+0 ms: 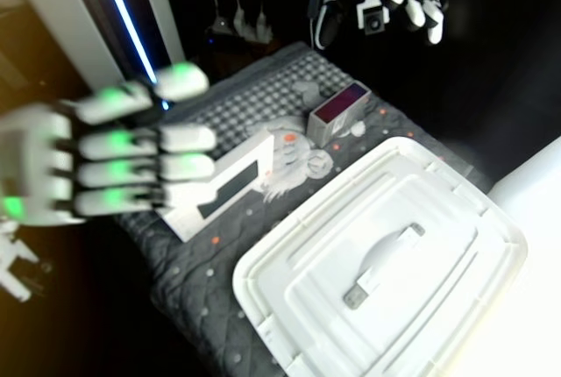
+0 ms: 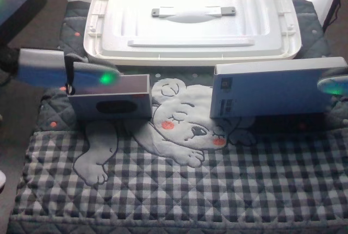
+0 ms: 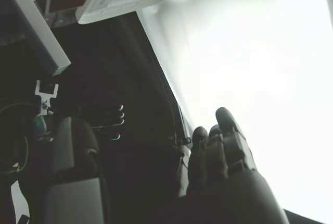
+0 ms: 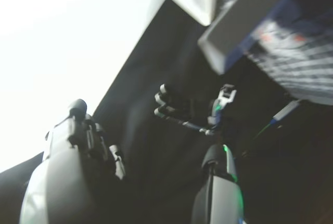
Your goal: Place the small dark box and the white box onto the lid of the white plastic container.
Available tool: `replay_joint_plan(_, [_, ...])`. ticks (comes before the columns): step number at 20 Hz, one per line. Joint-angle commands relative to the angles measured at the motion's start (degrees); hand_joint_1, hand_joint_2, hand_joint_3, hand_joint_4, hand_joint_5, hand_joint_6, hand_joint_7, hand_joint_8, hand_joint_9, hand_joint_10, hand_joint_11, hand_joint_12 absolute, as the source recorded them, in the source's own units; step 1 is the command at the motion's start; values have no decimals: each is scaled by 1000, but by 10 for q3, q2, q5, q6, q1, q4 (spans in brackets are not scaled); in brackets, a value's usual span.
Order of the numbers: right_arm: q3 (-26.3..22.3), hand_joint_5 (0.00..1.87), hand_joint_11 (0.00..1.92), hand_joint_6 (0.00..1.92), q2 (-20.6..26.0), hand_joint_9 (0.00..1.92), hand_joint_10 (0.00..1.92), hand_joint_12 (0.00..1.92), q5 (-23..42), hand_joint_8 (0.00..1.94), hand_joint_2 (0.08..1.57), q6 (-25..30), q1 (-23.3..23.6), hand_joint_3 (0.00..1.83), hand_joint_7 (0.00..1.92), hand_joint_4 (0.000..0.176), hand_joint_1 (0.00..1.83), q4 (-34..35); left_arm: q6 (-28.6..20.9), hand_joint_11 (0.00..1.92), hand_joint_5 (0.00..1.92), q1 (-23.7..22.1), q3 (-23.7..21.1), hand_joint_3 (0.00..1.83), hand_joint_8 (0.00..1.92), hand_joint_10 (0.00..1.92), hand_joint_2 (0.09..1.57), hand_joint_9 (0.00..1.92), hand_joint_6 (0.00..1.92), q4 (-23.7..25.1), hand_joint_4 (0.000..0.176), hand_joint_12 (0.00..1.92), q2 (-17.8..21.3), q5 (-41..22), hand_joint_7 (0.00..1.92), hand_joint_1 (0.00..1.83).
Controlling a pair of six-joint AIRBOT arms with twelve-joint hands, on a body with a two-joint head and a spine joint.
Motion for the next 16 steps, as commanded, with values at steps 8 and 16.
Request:
replay_joint_plan(8, [29, 156, 0, 3, -35, 179, 4, 872, -31, 6, 648, 1, 63, 5, 182, 56, 826, -30, 2, 0, 1, -13, 4, 7, 0, 0, 780, 114, 0, 3, 13, 301, -1, -11, 37, 536])
replay_joint_plan(16, [49, 138, 0, 2, -55, 187, 10, 652, -90, 1, 512, 1, 66, 0, 111, 13, 788, -40, 2, 0, 14, -39, 36, 11, 0, 0, 775, 82, 1, 22, 0, 255, -40, 90, 39, 479])
